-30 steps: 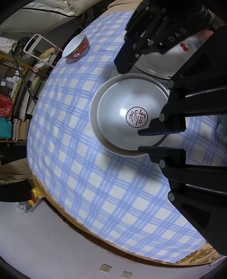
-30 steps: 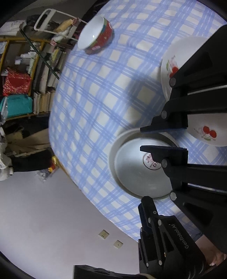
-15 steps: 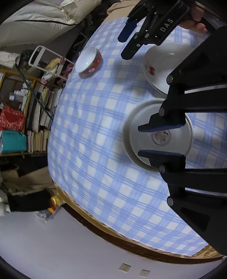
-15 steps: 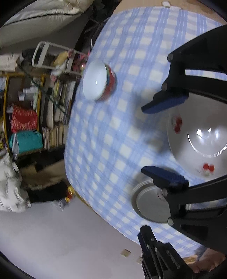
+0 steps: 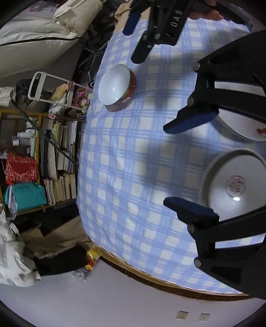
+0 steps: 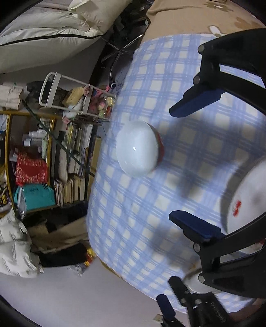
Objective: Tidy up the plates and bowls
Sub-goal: 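Move both open grippers to the red-patterned bowl's rim, then close both grippers on the red-patterned bowl's rim and lift it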
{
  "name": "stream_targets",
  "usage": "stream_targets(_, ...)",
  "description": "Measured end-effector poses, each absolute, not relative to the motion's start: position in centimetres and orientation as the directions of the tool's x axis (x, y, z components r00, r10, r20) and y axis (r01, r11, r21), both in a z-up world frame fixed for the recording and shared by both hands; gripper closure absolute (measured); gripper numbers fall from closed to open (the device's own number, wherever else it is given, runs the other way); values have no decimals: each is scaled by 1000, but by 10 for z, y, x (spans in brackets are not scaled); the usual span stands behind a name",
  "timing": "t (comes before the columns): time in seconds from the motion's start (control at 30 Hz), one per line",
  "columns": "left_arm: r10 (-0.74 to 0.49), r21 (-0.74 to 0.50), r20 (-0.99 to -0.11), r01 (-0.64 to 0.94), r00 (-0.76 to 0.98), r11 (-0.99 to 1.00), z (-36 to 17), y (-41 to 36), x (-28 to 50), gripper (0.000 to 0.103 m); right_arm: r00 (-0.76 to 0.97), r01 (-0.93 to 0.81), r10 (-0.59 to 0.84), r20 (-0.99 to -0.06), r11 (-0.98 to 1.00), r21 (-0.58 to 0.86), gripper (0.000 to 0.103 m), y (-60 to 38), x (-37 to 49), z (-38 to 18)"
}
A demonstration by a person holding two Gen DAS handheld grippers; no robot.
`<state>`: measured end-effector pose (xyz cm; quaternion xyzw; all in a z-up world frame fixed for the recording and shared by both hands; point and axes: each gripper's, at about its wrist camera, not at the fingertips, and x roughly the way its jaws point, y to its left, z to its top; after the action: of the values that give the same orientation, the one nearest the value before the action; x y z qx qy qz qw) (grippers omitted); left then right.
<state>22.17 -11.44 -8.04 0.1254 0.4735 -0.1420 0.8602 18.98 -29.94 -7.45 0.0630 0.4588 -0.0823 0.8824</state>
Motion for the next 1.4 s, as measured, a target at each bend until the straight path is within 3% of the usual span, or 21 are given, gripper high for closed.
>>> stream_targets(0.13,-136,91,-843,386,521,918,-86,-136,242,33,556,230,-120,-822,973,14,6,-320,206,-77)
stream_targets(0.7,-201,34,-873,467,444,884,-121,-215,326,33,516,299,-117,-849,953,50,6,-381,259,-102)
stream_targets(1.1,-118,84,-927,503,357,860,-169,-251,348,33,453,302,-109,-885,953,37,7,-390,267,-130)
stream_targets(1.17,-118,80,-929,502,350,861,-171,-252,348,35,442,310,-108,-891,950,39,10,-393,269,-134)
stream_targets(1.27,-137,46,-936,496,325,867,-170,-253,351,36,414,324,-94,-906,945,50,24,-396,272,-142)
stream_targets(1.33,-144,33,-938,494,315,869,-169,-253,352,44,405,327,-71,-912,942,71,40,-398,273,-145)
stream_targets(1.4,-150,25,-939,498,308,867,-168,-256,352,51,403,332,-31,-915,936,114,44,-399,274,-148)
